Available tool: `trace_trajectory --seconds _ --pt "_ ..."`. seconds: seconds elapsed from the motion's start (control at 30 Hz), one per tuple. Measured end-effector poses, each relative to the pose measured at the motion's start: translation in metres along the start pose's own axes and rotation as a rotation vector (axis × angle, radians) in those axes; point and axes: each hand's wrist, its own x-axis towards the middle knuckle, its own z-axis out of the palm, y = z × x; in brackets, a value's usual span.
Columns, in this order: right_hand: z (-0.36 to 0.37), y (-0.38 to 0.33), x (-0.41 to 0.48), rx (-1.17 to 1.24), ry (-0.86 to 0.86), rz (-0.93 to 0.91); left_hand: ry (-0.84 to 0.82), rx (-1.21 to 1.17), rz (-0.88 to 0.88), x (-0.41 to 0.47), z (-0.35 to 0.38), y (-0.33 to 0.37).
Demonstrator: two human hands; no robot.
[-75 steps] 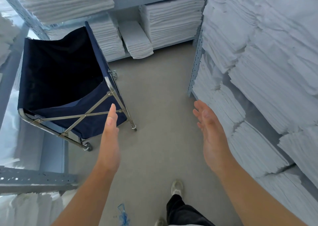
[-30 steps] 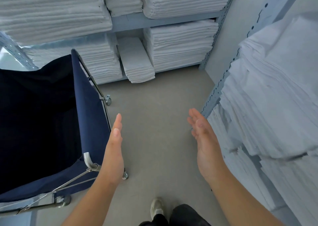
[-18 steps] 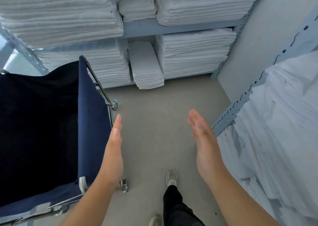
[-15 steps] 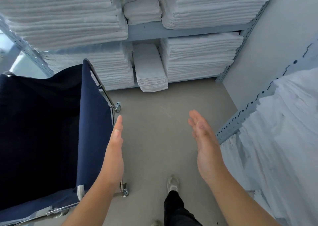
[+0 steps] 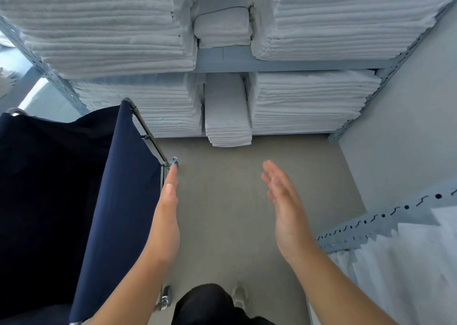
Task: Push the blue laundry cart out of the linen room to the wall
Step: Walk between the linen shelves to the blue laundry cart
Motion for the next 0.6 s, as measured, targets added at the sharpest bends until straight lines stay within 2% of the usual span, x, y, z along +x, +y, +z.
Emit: trace_trajectory --seconds 0.37,0.6 --pt "0.002 -0.012 0.102 -0.001 -0.035 0.006 0.057 -0.043 0.015 0.090 0.014 0.011" --pt "0.016 -0.024 0.186 -0.031 -0.057 0.036 0.074 -0.091 -0.054 0.179 0.014 0.019"
